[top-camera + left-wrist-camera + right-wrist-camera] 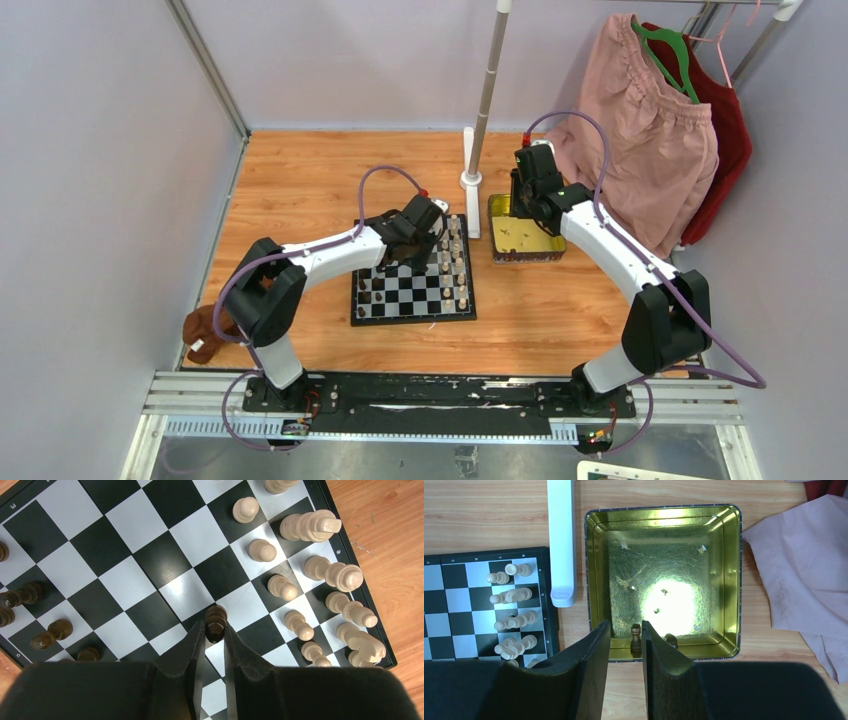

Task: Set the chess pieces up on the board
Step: Pick up the chess piece from the chessboard, then place the chess piece on the chessboard.

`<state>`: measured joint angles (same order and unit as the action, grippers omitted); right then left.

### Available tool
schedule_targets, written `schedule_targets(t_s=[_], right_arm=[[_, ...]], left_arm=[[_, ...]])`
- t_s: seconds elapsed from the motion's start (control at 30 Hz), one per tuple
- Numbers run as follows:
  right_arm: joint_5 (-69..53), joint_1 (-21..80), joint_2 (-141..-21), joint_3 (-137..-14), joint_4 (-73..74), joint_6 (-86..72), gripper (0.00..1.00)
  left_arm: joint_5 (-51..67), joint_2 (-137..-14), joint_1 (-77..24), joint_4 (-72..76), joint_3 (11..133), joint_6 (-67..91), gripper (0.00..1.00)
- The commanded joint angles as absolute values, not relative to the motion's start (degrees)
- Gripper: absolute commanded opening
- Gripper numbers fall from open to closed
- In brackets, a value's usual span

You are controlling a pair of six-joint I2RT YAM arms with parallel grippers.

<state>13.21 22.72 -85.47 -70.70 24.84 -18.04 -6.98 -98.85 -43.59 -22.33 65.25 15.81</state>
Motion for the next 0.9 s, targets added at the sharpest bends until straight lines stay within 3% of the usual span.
schedule_targets(t_s=[0.0, 0.7, 0.87], right_arm=[[13.3, 21.8, -85.9, -70.9, 24.3, -18.6, 0.33], [12.2, 21.8, -87.0, -72.1, 24.4, -18.6, 0.33], [11.4, 21.9, -87.4, -72.5, 24.3, -18.8, 0.33]], left_arm=[[-6.7, -98.8, -43.9, -21.6, 66.8, 15.7, 0.20], [-16.7, -88.4, -43.7, -28.2, 68.6, 16.1, 0.09], [-20.7, -84.9, -39.2, -29.9, 68.2, 17.0, 0.07]])
